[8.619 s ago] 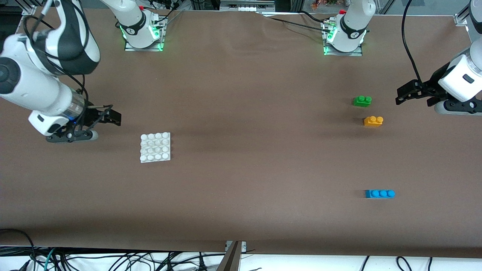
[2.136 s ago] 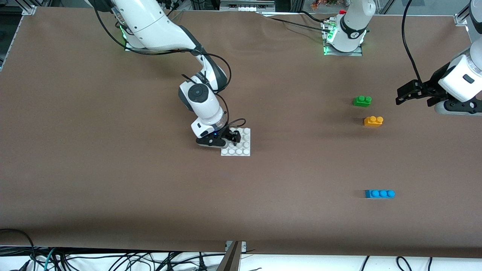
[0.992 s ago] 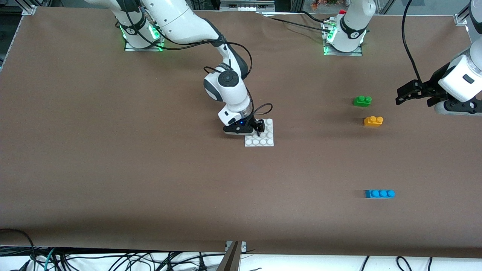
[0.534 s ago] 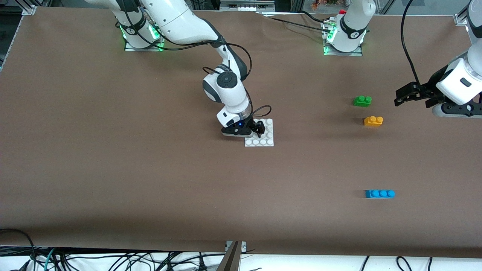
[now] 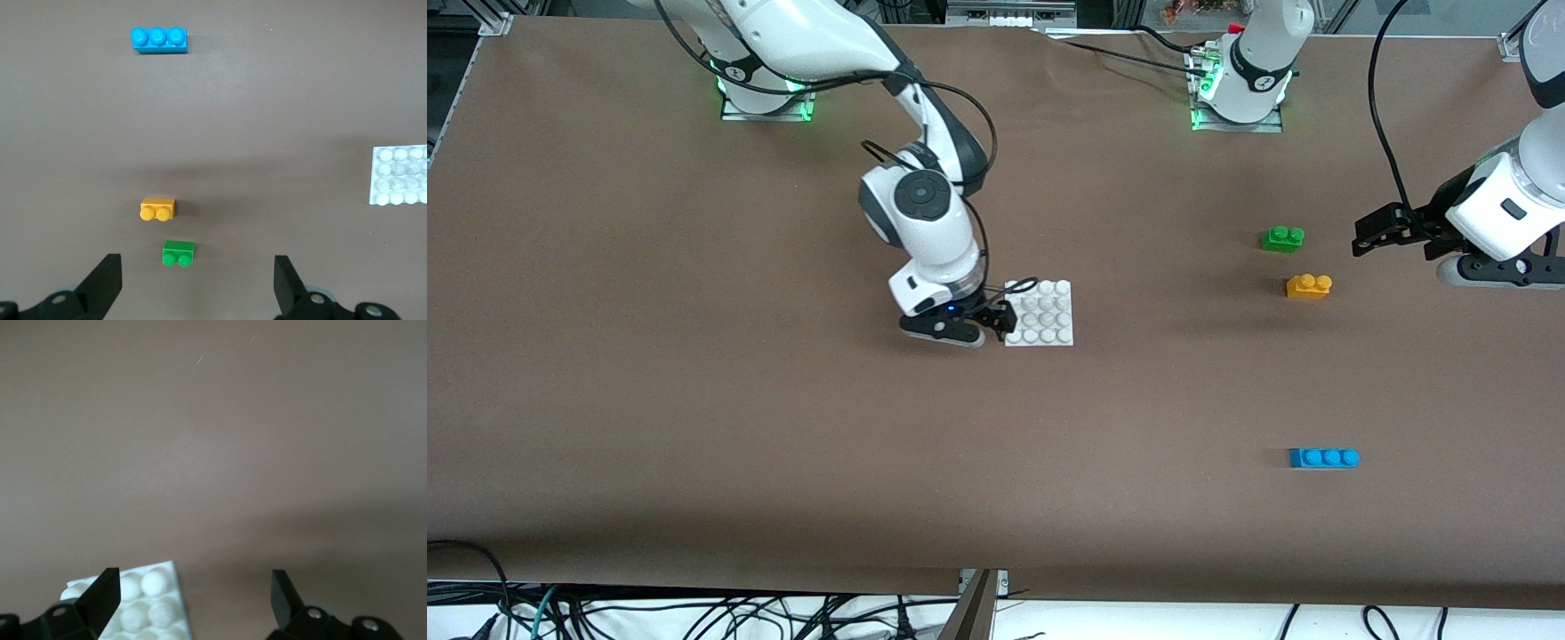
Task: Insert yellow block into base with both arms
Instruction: 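Release the plate and retract the right gripper while the left gripper advances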
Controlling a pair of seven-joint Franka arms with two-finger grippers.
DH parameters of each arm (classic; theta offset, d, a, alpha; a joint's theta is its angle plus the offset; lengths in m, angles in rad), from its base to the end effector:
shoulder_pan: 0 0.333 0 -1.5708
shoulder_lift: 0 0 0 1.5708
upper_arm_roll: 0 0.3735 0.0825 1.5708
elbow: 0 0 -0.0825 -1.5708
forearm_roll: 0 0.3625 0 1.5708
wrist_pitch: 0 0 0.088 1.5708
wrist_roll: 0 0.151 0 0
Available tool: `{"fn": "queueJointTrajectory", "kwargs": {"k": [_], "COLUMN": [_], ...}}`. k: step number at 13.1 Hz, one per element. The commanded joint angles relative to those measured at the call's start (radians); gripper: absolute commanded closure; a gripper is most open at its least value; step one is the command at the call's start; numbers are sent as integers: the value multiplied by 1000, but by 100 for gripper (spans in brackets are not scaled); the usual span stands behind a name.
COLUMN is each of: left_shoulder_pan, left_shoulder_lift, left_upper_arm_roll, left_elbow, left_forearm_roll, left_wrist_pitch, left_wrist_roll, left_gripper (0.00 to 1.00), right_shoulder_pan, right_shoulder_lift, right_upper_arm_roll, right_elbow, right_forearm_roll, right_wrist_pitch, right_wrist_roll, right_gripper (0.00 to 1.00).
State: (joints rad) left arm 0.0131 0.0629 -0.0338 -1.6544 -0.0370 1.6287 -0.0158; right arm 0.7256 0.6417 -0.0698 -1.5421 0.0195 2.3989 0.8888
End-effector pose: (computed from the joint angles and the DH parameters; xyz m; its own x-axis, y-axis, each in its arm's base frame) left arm 0.5506 -0.0162 0.5712 0.9960 -0.0028 -0.0891 0.0005 -0.9993 0.0373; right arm 0.5895 0.4666 0.3139 0.9596 -0.2344 0.1555 -0.2115 -0.9657 -0.1506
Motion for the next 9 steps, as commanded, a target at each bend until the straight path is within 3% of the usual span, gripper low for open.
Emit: {"fn": "queueJointTrajectory", "kwargs": {"k": [1,6,9], "left_shoulder_pan": [2,4,4], "left_shoulder_lift": [23,41,41], "left_upper_arm_roll": [0,0,0], "left_elbow": [30,30,30], "left_forearm_roll": [-6,-6,-6], "left_wrist_pitch": [-18,-13,-13], "left_wrist_roll": [0,0,0], "left_gripper": [0,0,0], "right_shoulder_pan": [-53,-66,-68], "right_shoulder_lift": [-88,-192,-289], "right_upper_arm_roll": [-24,-182,-234], "right_elbow": [-26,-26,-26], "right_forearm_roll": [8,13,13], "right_wrist_pitch": [-122,-285,-436], "right_wrist_roll": [-128,-367,-453], "right_gripper": [0,0,0]}}
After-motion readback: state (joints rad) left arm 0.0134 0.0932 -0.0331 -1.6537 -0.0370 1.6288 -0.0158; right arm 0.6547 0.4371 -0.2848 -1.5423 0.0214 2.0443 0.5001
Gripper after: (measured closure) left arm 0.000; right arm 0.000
